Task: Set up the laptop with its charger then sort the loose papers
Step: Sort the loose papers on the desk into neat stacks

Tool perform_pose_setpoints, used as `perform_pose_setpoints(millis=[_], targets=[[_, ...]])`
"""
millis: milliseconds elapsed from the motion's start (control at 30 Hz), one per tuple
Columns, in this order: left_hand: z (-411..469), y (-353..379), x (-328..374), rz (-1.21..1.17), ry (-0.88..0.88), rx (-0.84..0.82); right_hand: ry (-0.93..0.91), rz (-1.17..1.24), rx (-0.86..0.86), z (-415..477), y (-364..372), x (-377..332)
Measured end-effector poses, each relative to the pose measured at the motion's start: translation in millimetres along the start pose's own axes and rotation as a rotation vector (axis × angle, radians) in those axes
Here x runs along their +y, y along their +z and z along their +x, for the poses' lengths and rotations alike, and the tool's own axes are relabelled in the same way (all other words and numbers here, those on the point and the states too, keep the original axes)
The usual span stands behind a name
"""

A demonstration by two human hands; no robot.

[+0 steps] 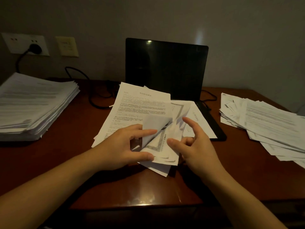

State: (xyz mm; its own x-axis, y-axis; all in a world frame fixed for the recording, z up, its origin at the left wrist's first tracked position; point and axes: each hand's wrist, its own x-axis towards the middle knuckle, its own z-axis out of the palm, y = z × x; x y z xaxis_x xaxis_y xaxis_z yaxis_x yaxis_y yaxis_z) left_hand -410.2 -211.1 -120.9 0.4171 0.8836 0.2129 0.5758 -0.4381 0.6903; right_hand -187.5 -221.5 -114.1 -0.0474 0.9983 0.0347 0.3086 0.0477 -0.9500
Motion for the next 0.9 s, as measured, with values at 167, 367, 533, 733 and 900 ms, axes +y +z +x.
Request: perform_pose_setpoints(millis=[167, 367, 533, 733, 900], targets=[[-0.1, 0.3, -2.9, 0.043, 0.037, 0.046, -0.003, -0.010, -0.014, 5.0, -0.9, 4.4], [-0.8, 0.1, -0.5, 0.034, 0.071, 0.122, 0.035, 0.058, -0.108, 6.4, -10.1, 2.0], [-2.1, 1.9, -8.7, 0.093, 0.062, 0.015, -0.011, 0.081, -0.063, 10.2, 2.4, 3.0], [-1.4, -3.5, -10.5, -0.055, 0.039, 0.060, -0.018, 0.094, -0.118, 11.8, -3.0, 2.7], [-2.0, -4.5, -3.5, -0.062, 0.028, 0.143, 0.026, 0.130, -0.177, 9.7, -16.5, 1.4]])
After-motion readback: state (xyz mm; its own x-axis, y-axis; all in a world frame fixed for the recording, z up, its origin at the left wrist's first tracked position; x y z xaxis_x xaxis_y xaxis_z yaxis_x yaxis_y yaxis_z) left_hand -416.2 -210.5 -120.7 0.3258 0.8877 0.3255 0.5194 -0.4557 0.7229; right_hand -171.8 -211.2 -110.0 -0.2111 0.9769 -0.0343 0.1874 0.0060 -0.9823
